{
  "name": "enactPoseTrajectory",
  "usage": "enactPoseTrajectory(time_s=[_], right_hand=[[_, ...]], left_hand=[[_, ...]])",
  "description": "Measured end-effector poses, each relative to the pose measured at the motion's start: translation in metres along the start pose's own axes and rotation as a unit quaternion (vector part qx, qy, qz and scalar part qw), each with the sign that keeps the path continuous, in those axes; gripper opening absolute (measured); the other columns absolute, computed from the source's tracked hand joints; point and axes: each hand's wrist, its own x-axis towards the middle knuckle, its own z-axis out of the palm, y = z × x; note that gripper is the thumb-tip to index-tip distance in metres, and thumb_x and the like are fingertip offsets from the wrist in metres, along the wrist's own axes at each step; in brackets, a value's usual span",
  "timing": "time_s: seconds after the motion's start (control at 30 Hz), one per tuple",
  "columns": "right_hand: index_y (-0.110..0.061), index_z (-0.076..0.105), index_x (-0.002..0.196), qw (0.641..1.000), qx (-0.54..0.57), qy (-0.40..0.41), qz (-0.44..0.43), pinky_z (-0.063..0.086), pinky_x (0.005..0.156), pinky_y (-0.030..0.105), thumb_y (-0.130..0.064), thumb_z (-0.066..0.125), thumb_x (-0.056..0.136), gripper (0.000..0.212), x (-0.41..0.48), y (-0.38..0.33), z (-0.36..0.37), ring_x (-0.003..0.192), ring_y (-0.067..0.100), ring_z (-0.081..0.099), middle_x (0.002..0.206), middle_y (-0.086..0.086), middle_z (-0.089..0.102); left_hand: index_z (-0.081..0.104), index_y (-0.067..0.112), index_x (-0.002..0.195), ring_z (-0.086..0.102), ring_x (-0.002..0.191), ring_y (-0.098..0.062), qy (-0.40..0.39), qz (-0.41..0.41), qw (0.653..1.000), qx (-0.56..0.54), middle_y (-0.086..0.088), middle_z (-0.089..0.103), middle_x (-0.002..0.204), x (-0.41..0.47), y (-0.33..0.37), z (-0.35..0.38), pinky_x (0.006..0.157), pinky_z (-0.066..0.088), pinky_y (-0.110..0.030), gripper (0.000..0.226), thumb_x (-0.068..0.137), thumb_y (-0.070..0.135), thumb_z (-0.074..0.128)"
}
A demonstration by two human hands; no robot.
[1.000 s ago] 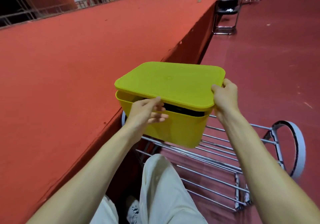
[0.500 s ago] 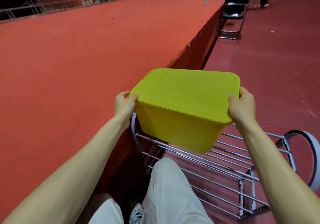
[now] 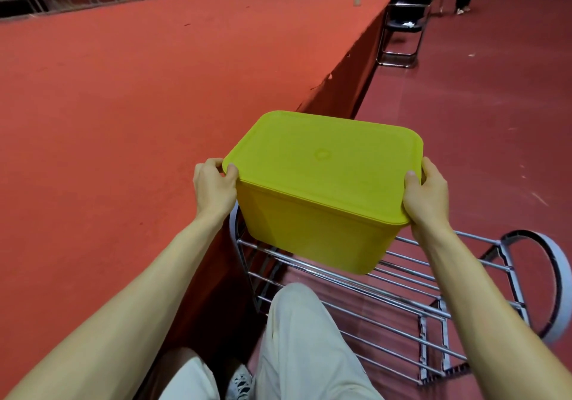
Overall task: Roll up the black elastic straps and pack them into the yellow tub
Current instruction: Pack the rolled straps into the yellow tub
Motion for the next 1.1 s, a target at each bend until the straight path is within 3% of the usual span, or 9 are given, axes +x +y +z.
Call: enactPoseTrajectory(time_s=[0.13, 0.23, 0.37, 0.53, 0.7, 0.8, 0.87, 1.0, 1.1], right_hand=[[-0.007, 0.053, 0.13, 1.0, -0.008, 0.003, -0.009, 0.037, 0.086, 0.028, -0.008, 0.042, 0.099, 0.033, 0.002, 0.001, 0.002, 0.1, 0.016, 0.05, 0.12, 0.005, 0.061], [-0.002, 0.056, 0.124, 0.999, -0.047, 0.003, -0.001, 0.037, 0.081, 0.031, -0.007, 0.043, 0.098, 0.029, 0.006, 0.005, 0.004, 0.095, 0.021, 0.051, 0.12, 0.019, 0.062], [-0.003, 0.055, 0.128, 0.996, -0.095, 0.0, 0.004, 0.041, 0.091, 0.037, -0.008, 0.045, 0.099, 0.031, 0.006, 0.006, 0.005, 0.114, 0.035, 0.054, 0.126, 0.018, 0.06], [-0.005, 0.053, 0.13, 0.995, -0.094, -0.011, 0.019, 0.043, 0.095, 0.043, -0.01, 0.044, 0.099, 0.033, 0.007, 0.007, 0.006, 0.115, 0.038, 0.054, 0.126, 0.017, 0.06], [-0.006, 0.047, 0.135, 0.994, -0.106, -0.019, 0.036, 0.041, 0.097, 0.043, -0.011, 0.041, 0.101, 0.035, 0.005, 0.006, 0.006, 0.119, 0.038, 0.052, 0.131, 0.018, 0.057], [-0.005, 0.043, 0.14, 0.994, -0.093, -0.012, 0.047, 0.039, 0.098, 0.038, -0.012, 0.04, 0.102, 0.039, -0.001, 0.003, 0.006, 0.123, 0.035, 0.05, 0.136, 0.016, 0.053], [-0.006, 0.044, 0.14, 0.996, -0.073, -0.006, 0.05, 0.04, 0.096, 0.036, -0.013, 0.04, 0.103, 0.039, -0.003, 0.004, 0.006, 0.123, 0.034, 0.05, 0.136, 0.015, 0.054], [-0.007, 0.046, 0.139, 0.996, -0.07, -0.003, 0.047, 0.04, 0.098, 0.039, -0.016, 0.04, 0.102, 0.039, -0.01, 0.003, 0.006, 0.123, 0.035, 0.05, 0.135, 0.014, 0.056], [-0.004, 0.045, 0.139, 0.992, -0.124, 0.003, 0.021, 0.034, 0.103, 0.035, -0.015, 0.041, 0.102, 0.039, -0.014, -0.002, 0.003, 0.132, 0.034, 0.042, 0.143, 0.015, 0.048]], left_hand=[[0.062, 0.006, 0.119, 0.053, 0.109, -0.022, 0.034, 0.013, 0.999, -0.009, -0.007, 0.058, 0.116, 0.0, 0.007, -0.002, 0.087, 0.037, -0.029, 0.03, 0.097, 0.024, 0.051], [0.061, 0.005, 0.12, 0.052, 0.114, -0.025, 0.022, -0.001, 1.0, -0.017, -0.012, 0.059, 0.121, 0.005, 0.005, 0.004, 0.089, 0.037, -0.031, 0.032, 0.097, 0.024, 0.05], [0.059, 0.006, 0.122, 0.051, 0.115, -0.024, 0.02, -0.021, 0.999, -0.024, -0.01, 0.058, 0.123, 0.004, 0.0, 0.007, 0.087, 0.037, -0.03, 0.032, 0.097, 0.023, 0.05], [0.062, 0.009, 0.119, 0.06, 0.103, -0.025, -0.013, -0.083, 0.99, -0.11, -0.005, 0.064, 0.114, 0.009, -0.005, 0.007, 0.085, 0.048, -0.041, 0.029, 0.092, 0.016, 0.054], [0.057, 0.008, 0.129, 0.056, 0.118, -0.033, -0.066, -0.114, 0.971, -0.198, -0.015, 0.061, 0.128, 0.011, -0.005, 0.008, 0.08, 0.045, -0.032, 0.034, 0.095, 0.008, 0.052], [0.053, 0.006, 0.133, 0.049, 0.124, -0.04, -0.088, -0.105, 0.966, -0.219, -0.02, 0.058, 0.132, 0.006, -0.011, 0.003, 0.088, 0.049, -0.042, 0.035, 0.099, 0.014, 0.054], [0.051, 0.008, 0.134, 0.05, 0.124, -0.04, -0.092, -0.081, 0.974, -0.188, -0.017, 0.057, 0.132, 0.004, -0.011, 0.002, 0.093, 0.047, -0.048, 0.036, 0.1, 0.019, 0.052], [0.05, 0.009, 0.136, 0.045, 0.123, -0.03, -0.05, 0.023, 0.998, -0.012, -0.014, 0.048, 0.132, 0.001, -0.006, 0.004, 0.102, 0.039, -0.04, 0.038, 0.102, 0.024, 0.046], [0.057, 0.012, 0.126, 0.038, 0.119, -0.03, 0.011, 0.12, 0.981, 0.15, -0.013, 0.045, 0.124, -0.008, 0.001, 0.003, 0.098, 0.03, -0.039, 0.029, 0.102, 0.023, 0.045]])
